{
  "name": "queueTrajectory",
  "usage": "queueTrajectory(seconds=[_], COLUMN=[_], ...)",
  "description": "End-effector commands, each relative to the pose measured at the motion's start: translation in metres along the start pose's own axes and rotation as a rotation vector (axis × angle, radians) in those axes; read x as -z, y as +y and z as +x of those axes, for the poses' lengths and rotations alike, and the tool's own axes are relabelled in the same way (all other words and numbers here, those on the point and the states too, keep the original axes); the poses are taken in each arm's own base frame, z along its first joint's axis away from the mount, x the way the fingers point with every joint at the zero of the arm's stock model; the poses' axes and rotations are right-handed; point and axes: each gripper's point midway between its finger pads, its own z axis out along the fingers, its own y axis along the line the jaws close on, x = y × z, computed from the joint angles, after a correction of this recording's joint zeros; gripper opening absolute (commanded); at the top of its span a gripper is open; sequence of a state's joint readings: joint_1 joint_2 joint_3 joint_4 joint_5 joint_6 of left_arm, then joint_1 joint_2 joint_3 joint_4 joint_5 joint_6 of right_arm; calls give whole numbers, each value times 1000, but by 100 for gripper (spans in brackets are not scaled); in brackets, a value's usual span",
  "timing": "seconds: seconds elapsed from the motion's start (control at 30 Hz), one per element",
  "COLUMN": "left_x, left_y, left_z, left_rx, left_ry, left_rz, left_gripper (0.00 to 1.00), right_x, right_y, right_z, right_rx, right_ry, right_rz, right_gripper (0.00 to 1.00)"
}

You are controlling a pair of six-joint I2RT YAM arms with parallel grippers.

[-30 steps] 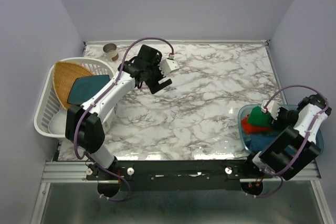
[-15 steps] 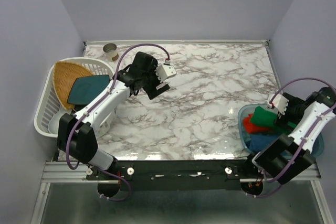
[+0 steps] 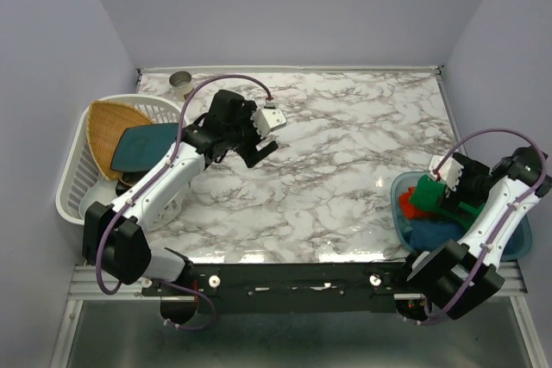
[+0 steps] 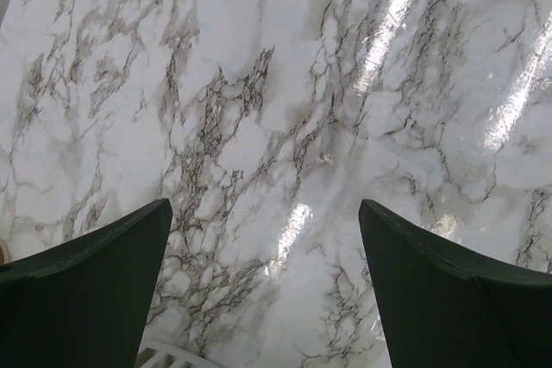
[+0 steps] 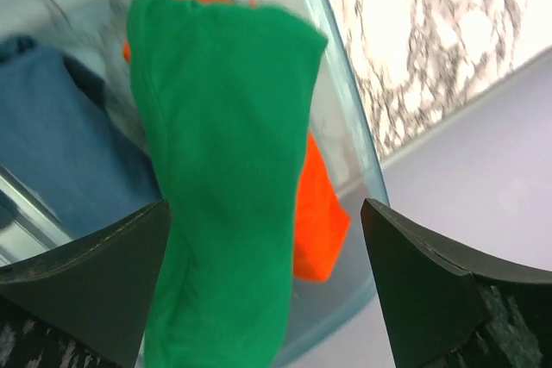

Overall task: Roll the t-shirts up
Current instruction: Place the T-shirt in the bin.

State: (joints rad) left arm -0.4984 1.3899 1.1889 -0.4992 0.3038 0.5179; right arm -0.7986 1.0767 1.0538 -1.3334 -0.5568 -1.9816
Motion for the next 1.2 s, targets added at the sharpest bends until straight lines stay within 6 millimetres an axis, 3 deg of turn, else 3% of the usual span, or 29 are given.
queueTrajectory(seconds=[0.0,0.13,0.2,0.53,0.6,0.73,0.83,1.03,1.17], left_x=[4,0,-3,-14,-13,-13,-14,-14,-10], left_y=[-12,-16,-14,-11,-10,-6,-4,-3,-3], left_z=[-1,-2,-2,5,8,13,13,12,11], left_rx=[38,47,48,86,79,45,41,47,50], left_ry=[-22,-16,-8,20,29,48,40,24,17], left_rz=[53,86,87,77,69,49,40,37,38], left_gripper=[99,99,99,99,99,99,99,99,99], right_x=[-10,-9,-15,-32,-34,-37,-40,-40,-33], right_y=[25,-8,-11,34,33,9,8,35,38], right_z=[-35,-34,-28,7,13,16,22,26,19], right_rx=[-282,-413,-445,-273,-275,-298,-268,-238,-259], right_ry=[-157,-188,-172,27,40,29,41,69,87], right_rz=[-214,-212,-251,-487,-509,-485,-506,-577,-549], right_gripper=[92,91,92,97,100,100,100,100,100])
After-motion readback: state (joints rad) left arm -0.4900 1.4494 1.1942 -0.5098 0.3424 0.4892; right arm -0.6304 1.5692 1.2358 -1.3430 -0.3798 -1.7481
